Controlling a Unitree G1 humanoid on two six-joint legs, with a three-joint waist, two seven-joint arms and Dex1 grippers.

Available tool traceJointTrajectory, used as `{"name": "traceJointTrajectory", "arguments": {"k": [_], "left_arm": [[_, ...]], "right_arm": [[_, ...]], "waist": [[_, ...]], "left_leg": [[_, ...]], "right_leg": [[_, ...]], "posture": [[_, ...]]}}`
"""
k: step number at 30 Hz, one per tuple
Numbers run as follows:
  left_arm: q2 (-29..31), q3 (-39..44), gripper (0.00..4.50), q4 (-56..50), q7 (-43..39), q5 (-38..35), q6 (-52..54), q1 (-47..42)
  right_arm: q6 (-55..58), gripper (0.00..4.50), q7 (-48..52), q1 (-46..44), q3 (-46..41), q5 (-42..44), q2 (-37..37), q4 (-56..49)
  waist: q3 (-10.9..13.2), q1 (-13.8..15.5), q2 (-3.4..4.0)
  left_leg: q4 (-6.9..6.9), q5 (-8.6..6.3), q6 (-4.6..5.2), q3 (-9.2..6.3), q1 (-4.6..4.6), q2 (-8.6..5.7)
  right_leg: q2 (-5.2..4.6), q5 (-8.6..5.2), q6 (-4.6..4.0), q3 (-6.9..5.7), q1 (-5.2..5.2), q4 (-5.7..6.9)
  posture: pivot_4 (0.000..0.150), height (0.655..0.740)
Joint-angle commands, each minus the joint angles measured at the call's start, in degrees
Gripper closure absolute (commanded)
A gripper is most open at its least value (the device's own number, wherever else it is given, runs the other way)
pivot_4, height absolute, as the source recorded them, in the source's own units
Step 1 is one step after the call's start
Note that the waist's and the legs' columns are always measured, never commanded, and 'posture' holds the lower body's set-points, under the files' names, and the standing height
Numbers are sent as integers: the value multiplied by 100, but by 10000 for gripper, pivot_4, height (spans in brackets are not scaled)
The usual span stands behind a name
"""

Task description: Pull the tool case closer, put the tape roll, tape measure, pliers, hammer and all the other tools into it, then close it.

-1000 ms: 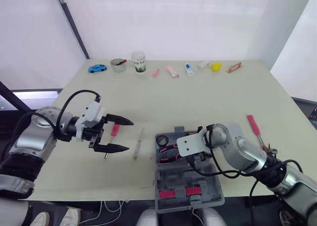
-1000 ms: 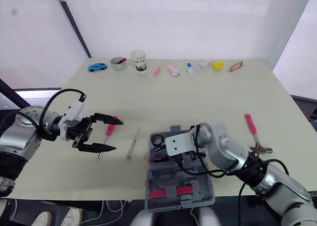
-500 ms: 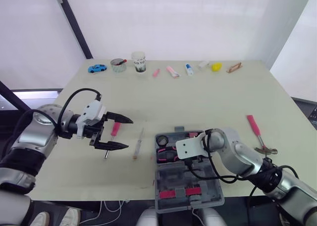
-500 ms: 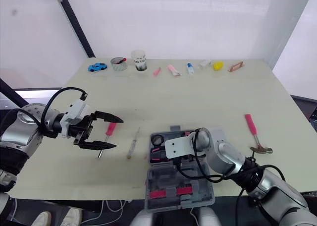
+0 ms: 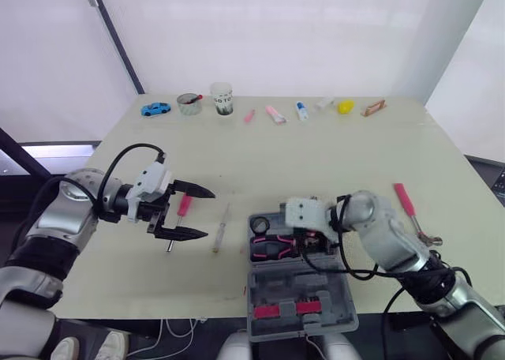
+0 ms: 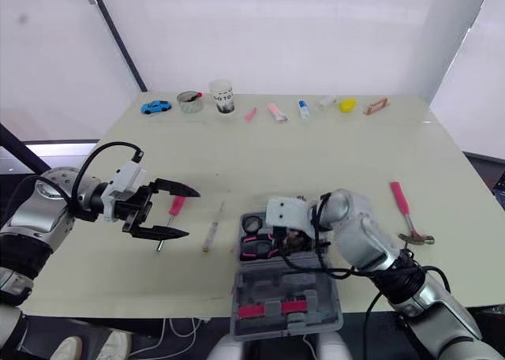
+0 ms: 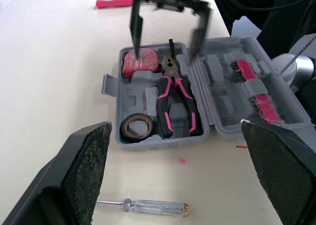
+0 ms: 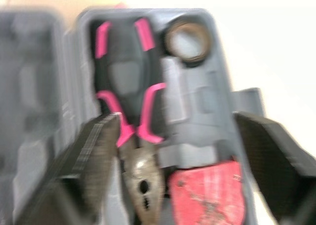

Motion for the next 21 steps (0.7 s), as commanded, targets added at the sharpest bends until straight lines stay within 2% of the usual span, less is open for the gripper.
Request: {"name": "traceJointTrajectory", "arguments": {"k": [1,4,6,12,21], "left_arm": [[-33,94,0,4,-316,-56,-133,-94],[-75,93,0,41,-316,-41,-147,-130],[-105,89,0,64,-316,-25,-157,-153],[-176,77,0,109,-316,23,-175,-201],[-256,120,0,81,-316,87,-136,-192]], "right_arm": [[-335,21839,-345,181,-605,621,264,13],[-747,38170,-529,382,-761,943,403,180],[-1097,44819,-659,601,-835,1173,519,307],[-1630,44819,-1044,964,-890,1449,649,725],[-1984,44819,-1262,1326,-530,1373,548,1515]], "waist": [[0,0,-1],[0,-3,0],[0,-3,-1],[1,-11,1],[0,-8,0]], "left_leg": [[-1,0,0,0,0,0],[-3,0,0,3,-2,0],[-3,0,0,5,-2,0],[-3,0,0,6,1,0],[-4,0,0,9,1,0]], "right_leg": [[0,0,0,0,0,-1],[0,0,0,2,0,-4],[0,0,0,3,0,-6],[0,0,1,6,0,-2],[0,0,1,10,0,-4]], "posture": [[1500,7400],[1500,7400],[1500,7400],[1500,7400],[1500,7400]]}}
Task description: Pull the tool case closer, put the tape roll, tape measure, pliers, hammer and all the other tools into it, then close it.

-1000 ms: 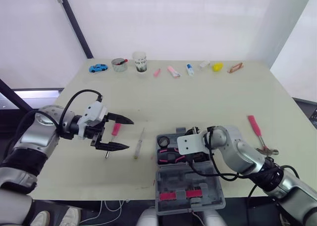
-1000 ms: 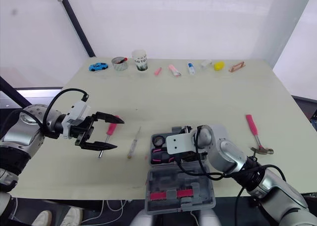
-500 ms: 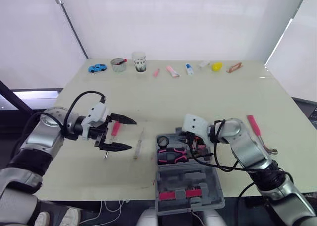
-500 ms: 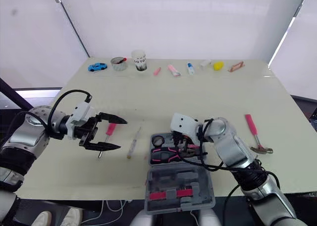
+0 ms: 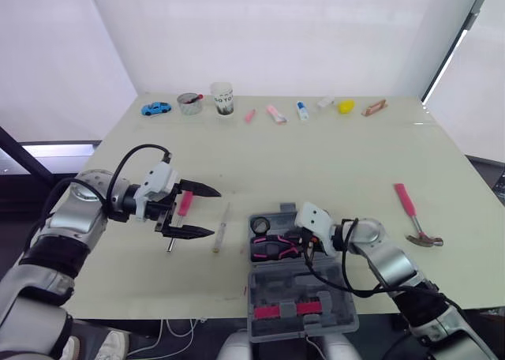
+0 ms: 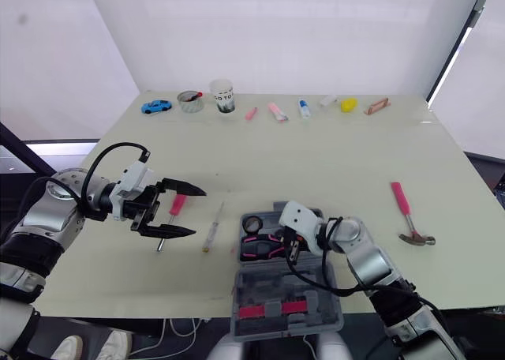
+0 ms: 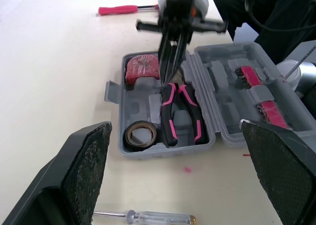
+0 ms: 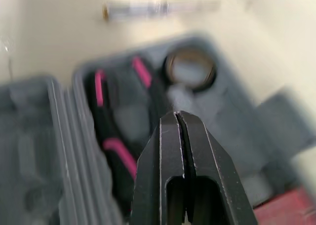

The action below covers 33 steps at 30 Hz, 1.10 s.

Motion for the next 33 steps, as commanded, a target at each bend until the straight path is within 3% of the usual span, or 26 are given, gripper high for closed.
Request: {"name": "traceJointTrajectory", "arguments": {"k": [1,10,15,29,33], "left_arm": [[32,123,0,-76,-316,9,-95,-87],[13,184,0,-139,-316,65,-64,-28],[9,200,0,-176,-316,85,-49,-3],[-137,194,0,-214,-316,165,23,-8],[-258,243,0,-257,-316,207,87,57]], "right_arm": [[-76,44819,37,22,104,63,-25,30],[223,44819,-204,206,309,-122,-48,656],[896,44819,-176,218,514,-187,-179,777],[1645,44819,-310,307,1138,-449,-248,1612],[1561,44819,-424,266,1158,-516,-191,1956]], "waist": [[-1,-7,-1],[-3,-5,-3],[-9,11,-7],[-172,64,-28],[-192,77,-14]], "left_leg": [[0,0,0,0,1,0],[0,0,0,-3,13,0],[-11,-1,1,2,103,0],[-15,-1,1,0,130,0],[-32,-2,1,-3,232,1]], "right_leg": [[0,0,0,1,0,0],[3,0,0,0,10,4],[2,-3,-1,3,100,-6],[0,-11,-11,3,118,-14],[-2,-31,-2,-1,238,-64]], "posture": [[1500,7400],[1500,7400],[1500,7400],[1500,7400],[1500,7400]]}}
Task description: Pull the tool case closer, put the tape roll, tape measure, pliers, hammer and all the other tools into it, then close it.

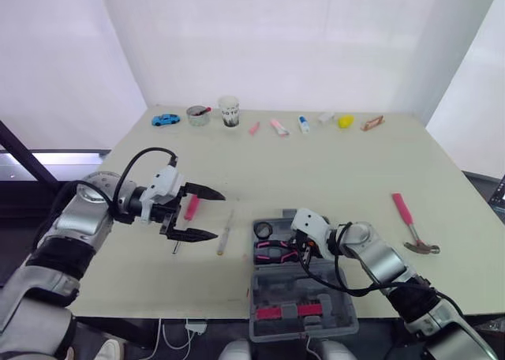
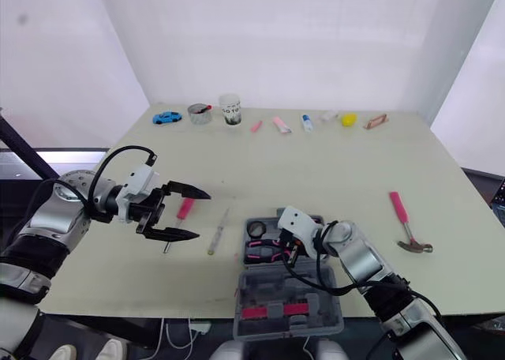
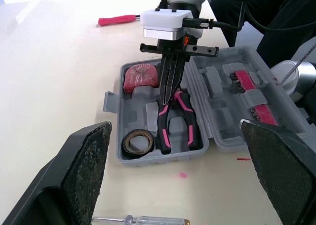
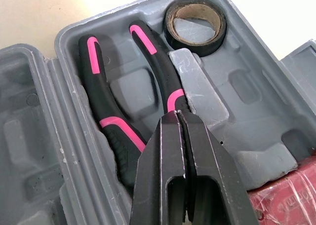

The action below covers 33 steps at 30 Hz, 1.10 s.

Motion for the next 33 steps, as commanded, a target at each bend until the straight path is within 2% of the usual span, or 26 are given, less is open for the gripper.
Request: {"name": "traceJointTrajectory", "arguments": {"k": [1,2,9,13,16,20,24,28,33], "left_arm": [[-37,228,0,-139,-315,20,25,14],[-60,249,0,-131,-315,38,32,18],[-357,635,0,-120,-159,344,455,128],[-495,940,0,-320,60,316,922,349],[-588,1173,0,-538,197,281,1177,520],[-759,1616,0,-947,667,125,1671,780],[-970,1957,0,-1213,1126,173,1821,1057],[-1196,2172,0,-1499,1476,231,1911,1380],[-1442,2631,0,-1380,2056,331,1837,1933]], "right_arm": [[573,44819,-70,504,643,-481,-243,1399],[548,44819,-83,485,609,-463,-239,1344],[-713,44819,-378,479,-80,-89,-52,616],[-1026,44819,-531,621,-528,190,22,90],[-1111,44819,-578,711,-841,434,31,-410],[-712,44819,-631,803,-1653,1194,66,-1625],[-926,44819,-937,1044,-2772,2039,293,-2202],[-1272,44819,-974,1409,-3453,2452,242,-2300],[-1801,44819,-932,2187,-4443,2649,-244,-1919]], "waist": [[-5,2,7],[-5,3,8],[2,-30,11],[39,-75,16],[51,-74,26],[98,-71,41],[133,-82,23],[156,-62,25],[176,-61,20]], "left_leg": [[-8,0,-1,0,39,2],[-12,-1,-2,-16,70,7],[-15,-1,-1,-7,56,10],[-56,0,-1,-4,46,-4],[-59,2,0,-12,-47,-5],[-56,2,-1,-17,-150,-2],[-65,1,0,-15,-158,-2],[-79,0,0,-12,-158,-3],[-76,0,0,-8,-152,-8]], "right_leg": [[-1,-2,4,2,42,-20],[-8,-3,6,16,63,-24],[-15,-1,8,37,46,-27],[-6,3,-1,41,30,-34],[12,23,-5,47,-69,-19],[15,30,2,43,-160,-16],[13,29,4,43,-166,-32],[9,26,7,41,-165,-44],[1,27,8,40,-159,-39]], "posture": [[1500,7400],[1500,7400],[1500,7400],[1500,7400],[1500,7400],[1500,7400],[1500,7400],[1500,7400],[1500,7400]]}}
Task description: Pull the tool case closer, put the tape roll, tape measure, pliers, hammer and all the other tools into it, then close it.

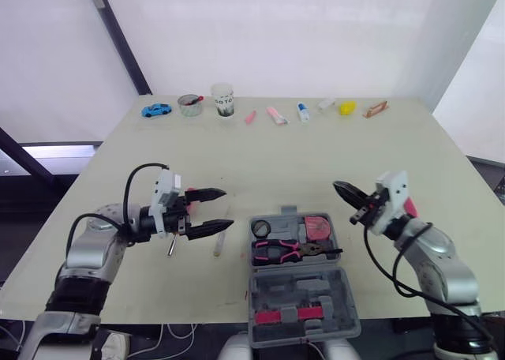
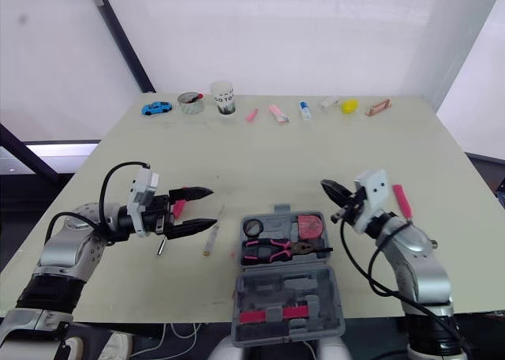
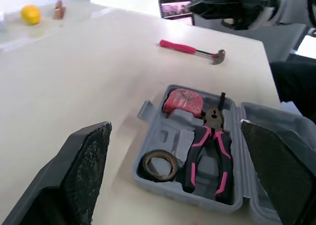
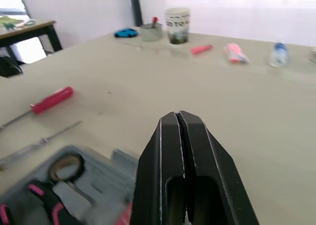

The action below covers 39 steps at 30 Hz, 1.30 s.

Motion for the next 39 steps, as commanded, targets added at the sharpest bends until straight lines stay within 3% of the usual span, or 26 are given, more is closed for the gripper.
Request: {"name": "traceJointTrajectory", "arguments": {"k": [1,3,6,9,10,11,13,21,26,39], "left_arm": [[-47,544,0,139,438,157,-305,296],[-103,818,0,428,775,360,-641,538],[-161,1290,0,774,1044,427,-984,944],[-183,1576,0,919,1145,420,-1143,1254],[-193,1740,0,957,1198,394,-1174,1474],[-213,1966,0,1061,1273,337,-1189,1727],[-258,2329,0,1243,1417,239,-1186,2083],[-389,3085,0,1363,1461,289,-1585,3244],[-619,3258,0,877,1463,147,-1536,3782],[-1057,2902,0,-423,1878,102,-1127,3665]], "right_arm": [[-473,42456,99,462,-841,354,-215,123],[-680,38610,324,883,-1238,577,-327,239],[-1116,27553,402,1438,-1808,759,-360,490],[-1428,12954,469,1808,-2091,845,-363,666],[-1574,12954,529,2046,-2214,841,-343,737],[-1752,6482,588,2341,-2362,838,-296,834],[-1996,435,678,2793,-2557,901,-208,947],[-2917,435,1241,4036,-3002,1226,80,1546],[-3185,435,1376,4444,-3206,1415,214,1725],[-3133,435,1341,4114,-2950,1480,-126,1453]], "waist": [[1,-3,0],[2,-12,3],[2,-34,3],[4,-27,3],[3,-23,3],[3,-21,3],[-1,-16,0],[-3,-12,-4],[-2,-13,-3],[-5,-11,-2]], "left_leg": [[0,0,0,1,1,0],[-2,0,0,0,6,0],[-6,0,0,2,18,5],[-6,0,0,9,19,7],[-4,0,0,12,19,7],[-1,0,0,15,23,7],[-2,0,0,16,29,10],[0,0,-2,30,46,35],[-4,-1,-4,45,65,41],[-18,-2,-6,53,46,39]], "right_leg": [[0,0,0,0,0,0],[3,0,0,1,0,5],[8,-1,-2,6,4,8],[7,-1,-2,13,3,6],[6,-1,-1,15,3,4],[3,0,-1,18,7,5],[0,-1,-1,21,11,5],[-19,-18,-13,25,15,2],[-72,-27,1,43,21,3],[-92,-15,-27,38,3,-7]], "posture": [[1500,7400],[1500,7400],[1500,7400],[1500,7400],[1500,7400],[1500,7400],[1500,7400],[1500,7400],[1500,7400],[1500,7400]]}}
